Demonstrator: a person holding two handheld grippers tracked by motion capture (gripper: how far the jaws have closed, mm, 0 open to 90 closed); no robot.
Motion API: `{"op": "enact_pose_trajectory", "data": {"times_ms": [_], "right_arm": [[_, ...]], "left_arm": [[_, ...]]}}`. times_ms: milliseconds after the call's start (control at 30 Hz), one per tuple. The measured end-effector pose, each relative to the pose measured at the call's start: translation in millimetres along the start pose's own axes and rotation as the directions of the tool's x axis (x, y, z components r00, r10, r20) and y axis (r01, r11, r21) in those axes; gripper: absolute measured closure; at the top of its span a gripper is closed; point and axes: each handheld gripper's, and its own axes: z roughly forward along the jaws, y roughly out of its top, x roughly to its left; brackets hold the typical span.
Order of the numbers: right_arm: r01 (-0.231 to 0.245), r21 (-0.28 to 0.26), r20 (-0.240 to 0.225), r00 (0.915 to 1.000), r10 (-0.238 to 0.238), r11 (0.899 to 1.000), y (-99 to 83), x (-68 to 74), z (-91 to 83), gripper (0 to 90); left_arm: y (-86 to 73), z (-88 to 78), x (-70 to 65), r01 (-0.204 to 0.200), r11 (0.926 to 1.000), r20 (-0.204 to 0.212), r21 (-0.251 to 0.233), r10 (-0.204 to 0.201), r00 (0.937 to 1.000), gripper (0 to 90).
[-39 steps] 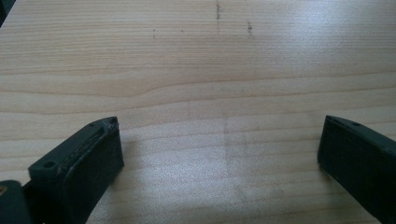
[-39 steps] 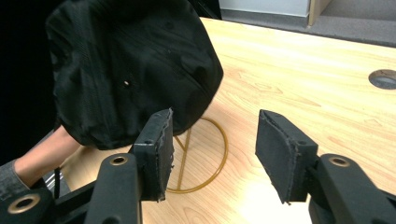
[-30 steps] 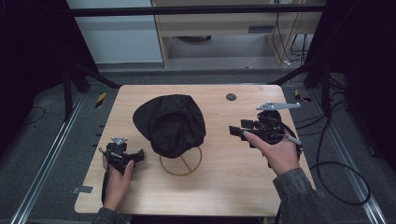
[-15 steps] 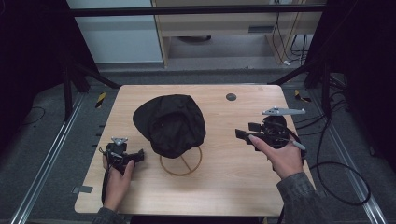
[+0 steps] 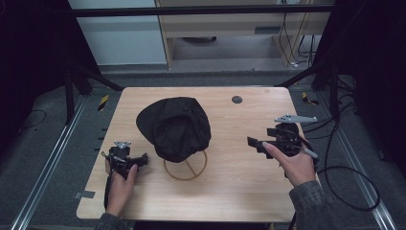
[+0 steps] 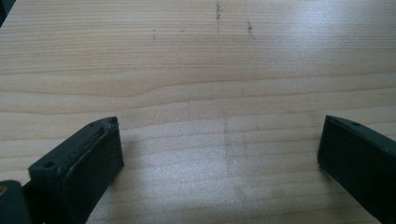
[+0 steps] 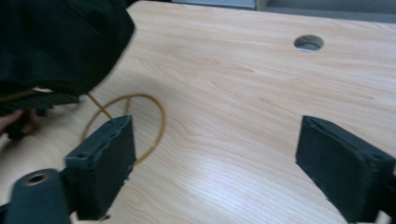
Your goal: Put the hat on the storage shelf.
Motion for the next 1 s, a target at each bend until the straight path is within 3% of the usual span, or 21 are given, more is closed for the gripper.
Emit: {"op": "enact_pose_trajectory", "data": {"times_ms": [300,533,767,1000], "right_arm": [[-0.002,0.06,0.039,0.9993,-0.001,0.998,-34.1,-18.6,19.5,7.3],[-0.009,0.129,0.064,0.9979,0.001,0.992,-62.6,-26.6,36.3,12.8],[-0.01,0.2,0.071,0.9975,-0.004,0.98,-87.3,-25.9,53.7,13.5],[0.0,0.234,0.076,0.9969,-0.019,0.972,-104.8,-23.0,68.4,13.5]], "left_arm": [[0.0,0.0,0.0,0.0,1.0,0.0,0.0,0.0,1.0,0.0],[0.0,0.0,0.0,0.0,1.0,0.0,0.0,0.0,1.0,0.0],[0.0,0.0,0.0,0.0,1.0,0.0,0.0,0.0,1.0,0.0],[0.8,0.8,1.0,0.0,1.0,0.004,-0.001,0.0,1.0,0.0]]}}
